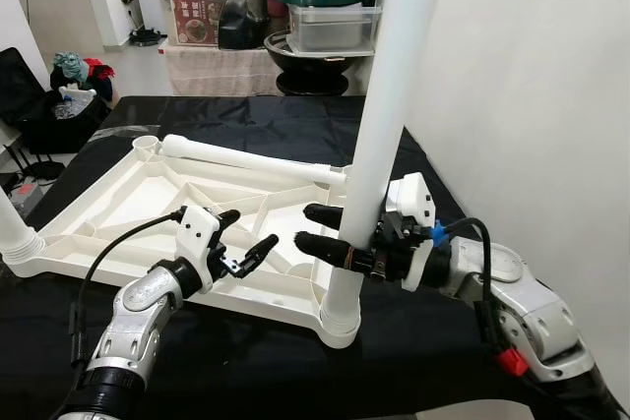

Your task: Building children table

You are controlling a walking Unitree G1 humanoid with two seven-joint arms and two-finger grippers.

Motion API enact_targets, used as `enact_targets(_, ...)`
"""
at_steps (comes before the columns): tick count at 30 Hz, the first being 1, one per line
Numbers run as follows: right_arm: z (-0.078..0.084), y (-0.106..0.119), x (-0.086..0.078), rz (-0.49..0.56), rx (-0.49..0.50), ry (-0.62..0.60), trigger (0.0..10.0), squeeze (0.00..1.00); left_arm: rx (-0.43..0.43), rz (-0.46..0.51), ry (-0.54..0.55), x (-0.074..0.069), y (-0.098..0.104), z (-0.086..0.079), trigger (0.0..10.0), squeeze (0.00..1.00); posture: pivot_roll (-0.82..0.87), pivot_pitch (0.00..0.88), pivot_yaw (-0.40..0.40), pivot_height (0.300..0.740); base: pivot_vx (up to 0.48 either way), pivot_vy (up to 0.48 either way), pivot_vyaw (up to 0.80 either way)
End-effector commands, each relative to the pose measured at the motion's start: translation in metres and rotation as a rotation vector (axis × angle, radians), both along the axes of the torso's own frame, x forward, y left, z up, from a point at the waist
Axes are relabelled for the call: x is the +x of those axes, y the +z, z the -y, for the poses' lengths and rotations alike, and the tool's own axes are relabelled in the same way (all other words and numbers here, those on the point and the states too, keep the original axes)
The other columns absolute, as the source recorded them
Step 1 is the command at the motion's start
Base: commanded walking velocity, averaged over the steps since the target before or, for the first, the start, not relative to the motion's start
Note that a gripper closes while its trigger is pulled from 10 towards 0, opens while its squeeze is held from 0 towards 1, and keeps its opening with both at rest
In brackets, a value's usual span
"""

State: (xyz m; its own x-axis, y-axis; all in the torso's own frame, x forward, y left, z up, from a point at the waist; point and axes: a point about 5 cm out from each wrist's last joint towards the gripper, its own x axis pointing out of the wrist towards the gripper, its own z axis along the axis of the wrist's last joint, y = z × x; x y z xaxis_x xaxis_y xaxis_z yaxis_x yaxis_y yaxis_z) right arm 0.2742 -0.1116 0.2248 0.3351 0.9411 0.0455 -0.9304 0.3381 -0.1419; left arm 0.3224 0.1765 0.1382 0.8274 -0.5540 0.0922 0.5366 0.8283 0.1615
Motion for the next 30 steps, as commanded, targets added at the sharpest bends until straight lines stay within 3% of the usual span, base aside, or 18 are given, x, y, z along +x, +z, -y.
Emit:
enact_targets(1,-0.002,-0.012,-0.002,-0.071,0.002,0.01,0.0,0.0,0.006,0.004,-0.001,0.002,0.0,0.002,10.0,0.0,0.04,0.0,-0.066,0.74,0.0,0.0,0.0)
enact_targets(8,0.002,-0.014,0.008,-0.118,0.056,-0.03,0.0,0.0,0.001,-0.003,0.003,0.002,-0.001,0.002,10.0,0.0,0.04,0.0,-0.068,0.74,0.0,0.0,0.0)
enact_targets(13,0.001,-0.013,0.008,-0.147,0.089,0.018,0.0,0.0,-0.001,-0.006,0.001,0.002,-0.002,0.002,10.0,0.0,0.05,0.0,-0.068,0.74,0.0,0.0,0.0)
enact_targets(22,-0.014,-0.02,-0.001,-0.14,0.033,0.142,0.0,0.0,-0.002,-0.011,0.01,0.0,-0.003,0.0,10.0,0.0,0.06,0.0,-0.081,0.74,0.0,0.0,0.0)
enact_targets(30,-0.013,-0.024,0.001,-0.147,0.041,0.105,0.0,0.0,0.0,-0.018,0.012,0.0,-0.006,0.0,10.0,0.0,0.06,0.0,-0.08,0.74,0.0,0.0,0.0)
